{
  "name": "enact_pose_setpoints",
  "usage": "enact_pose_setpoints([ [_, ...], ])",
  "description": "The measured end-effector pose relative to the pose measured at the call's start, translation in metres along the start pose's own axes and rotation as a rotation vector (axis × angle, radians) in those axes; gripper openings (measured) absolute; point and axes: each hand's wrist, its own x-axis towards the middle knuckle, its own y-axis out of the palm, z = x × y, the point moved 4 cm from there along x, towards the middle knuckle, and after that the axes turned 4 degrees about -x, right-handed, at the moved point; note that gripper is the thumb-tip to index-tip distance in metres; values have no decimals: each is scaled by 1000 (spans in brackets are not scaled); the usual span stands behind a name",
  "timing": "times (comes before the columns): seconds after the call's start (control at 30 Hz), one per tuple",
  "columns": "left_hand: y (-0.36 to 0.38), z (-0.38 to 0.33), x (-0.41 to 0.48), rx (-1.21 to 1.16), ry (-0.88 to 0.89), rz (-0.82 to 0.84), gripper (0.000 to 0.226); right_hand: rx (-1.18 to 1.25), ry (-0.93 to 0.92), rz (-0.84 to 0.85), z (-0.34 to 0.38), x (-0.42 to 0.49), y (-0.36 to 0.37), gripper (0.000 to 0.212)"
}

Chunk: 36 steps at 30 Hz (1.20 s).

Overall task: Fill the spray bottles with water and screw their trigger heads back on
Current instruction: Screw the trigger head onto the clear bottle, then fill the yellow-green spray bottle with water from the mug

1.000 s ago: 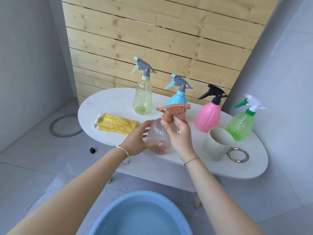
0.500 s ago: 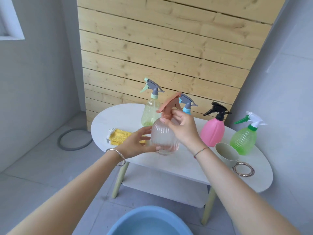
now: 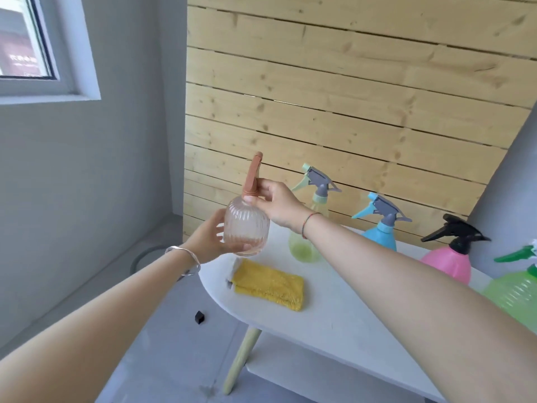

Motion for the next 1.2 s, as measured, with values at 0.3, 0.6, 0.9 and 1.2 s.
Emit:
enact_pose_setpoints([
  [0.3, 21, 45, 36, 36, -56, -83, 77, 34, 139, -80, -54, 24, 15, 29],
  [0.6, 39, 39, 39, 197, -199, -263, 95, -58, 505, -282, -89, -1, 28, 46],
  [0.9, 56, 25, 26, -107, -151, -118, 43, 266, 500, -199, -121, 8, 19, 52],
  [1.2, 51, 28, 26, -268, -111, -200, 38, 351, 467, -196, -122, 29, 37, 49],
])
